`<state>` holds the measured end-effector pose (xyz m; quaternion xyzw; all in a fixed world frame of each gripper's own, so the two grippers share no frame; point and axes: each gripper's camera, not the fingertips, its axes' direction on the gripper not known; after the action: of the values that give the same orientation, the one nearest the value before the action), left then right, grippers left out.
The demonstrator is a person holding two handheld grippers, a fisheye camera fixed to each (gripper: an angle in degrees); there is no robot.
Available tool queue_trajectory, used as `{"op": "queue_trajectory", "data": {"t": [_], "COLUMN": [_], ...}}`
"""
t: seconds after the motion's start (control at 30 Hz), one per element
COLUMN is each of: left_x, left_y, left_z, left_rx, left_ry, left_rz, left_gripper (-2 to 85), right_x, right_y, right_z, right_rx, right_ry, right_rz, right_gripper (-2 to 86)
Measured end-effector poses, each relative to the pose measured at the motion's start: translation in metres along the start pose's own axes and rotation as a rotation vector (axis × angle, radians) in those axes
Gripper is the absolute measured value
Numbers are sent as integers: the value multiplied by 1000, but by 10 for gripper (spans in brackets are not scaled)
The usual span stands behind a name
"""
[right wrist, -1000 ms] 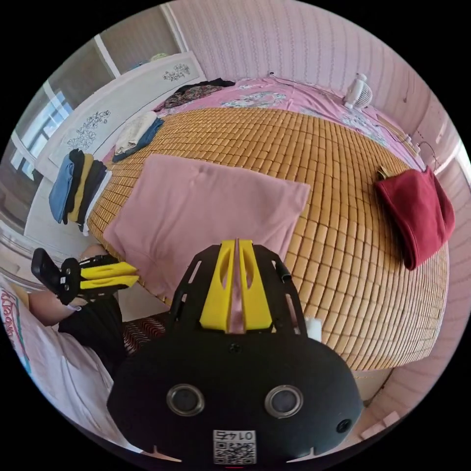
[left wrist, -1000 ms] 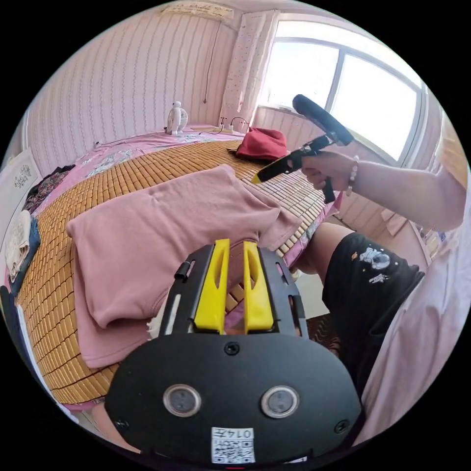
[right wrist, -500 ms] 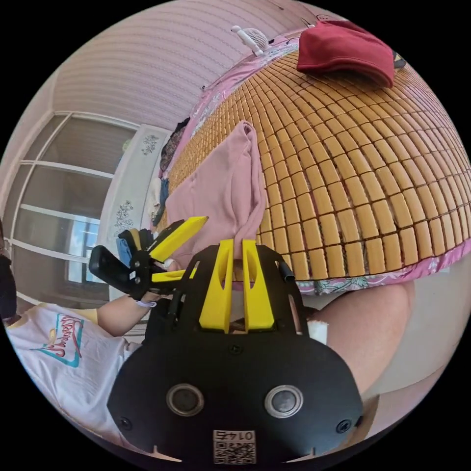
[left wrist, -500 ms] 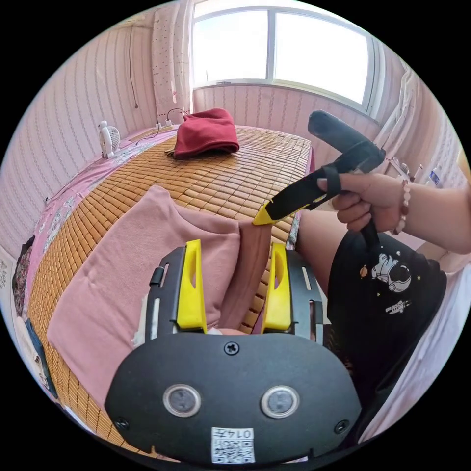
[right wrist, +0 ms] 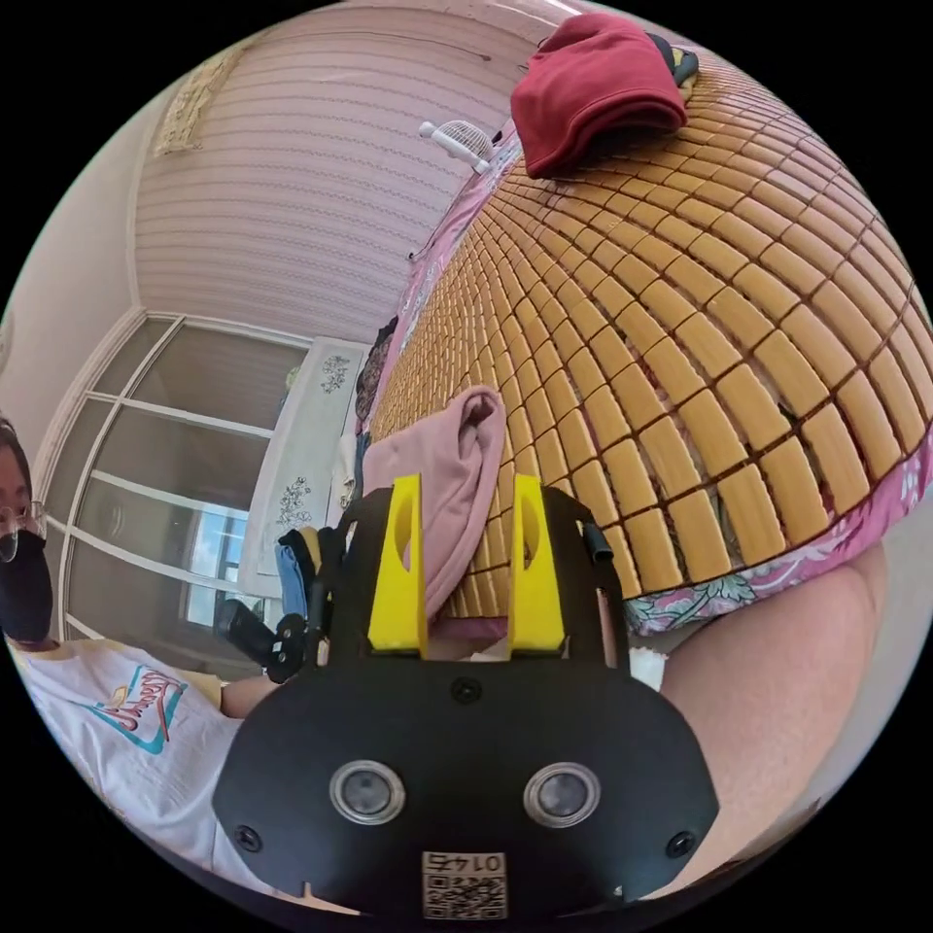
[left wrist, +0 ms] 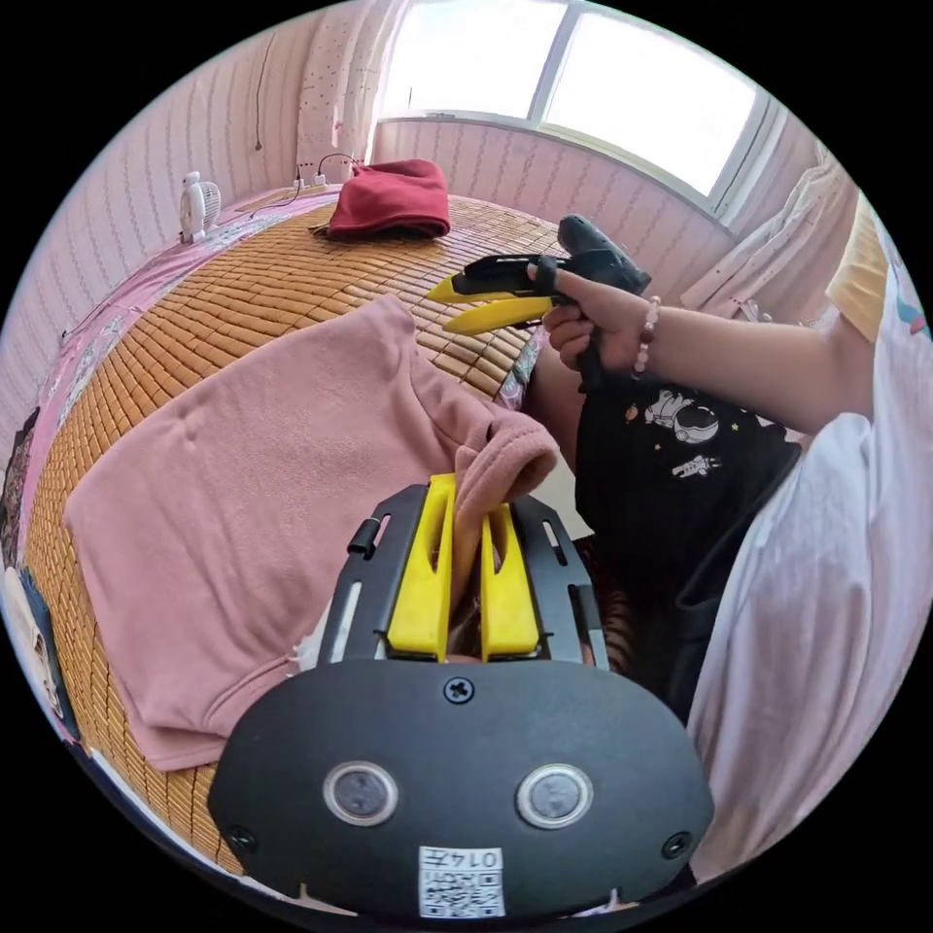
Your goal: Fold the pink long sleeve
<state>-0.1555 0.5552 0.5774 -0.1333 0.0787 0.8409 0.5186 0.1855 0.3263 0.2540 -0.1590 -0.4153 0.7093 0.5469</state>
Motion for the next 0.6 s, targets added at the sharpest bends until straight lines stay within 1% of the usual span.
{"op": "queue_trajectory", "data": {"t": [0.07, 0.17, 0.23, 0.3, 0.4, 0.43, 0.47, 0.6], "left_x": [-7, -11, -12, -14, -20, -22, -24, -23], "left_y": [14, 26, 32, 36, 41, 41, 40, 28], "left_z": [-15, -28, -33, -36, -46, -52, -58, -69], "left_rx": [-8, -24, -21, -18, 30, 74, 125, 245], "left_ry": [25, 12, -15, -29, -20, 13, 61, 158], "left_rz": [-14, 5, 19, 21, 14, 18, 33, 143], "left_gripper": [41, 42, 42, 41, 41, 42, 42, 41], "right_x": [3, 8, 11, 13, 13, 6, 0, -52], "right_y": [-4, -12, -17, -16, -12, -9, -8, -1], "right_z": [7, 17, 28, 26, 1, -14, -22, -88], "right_rx": [2, -19, -104, -117, -66, -33, -12, 109], "right_ry": [26, -24, -62, -95, -161, -161, -144, -50], "right_rz": [-7, 2, 0, -7, -21, -47, -68, -206], "right_gripper": [133, 102, 64, 48, 33, 31, 30, 26]}}
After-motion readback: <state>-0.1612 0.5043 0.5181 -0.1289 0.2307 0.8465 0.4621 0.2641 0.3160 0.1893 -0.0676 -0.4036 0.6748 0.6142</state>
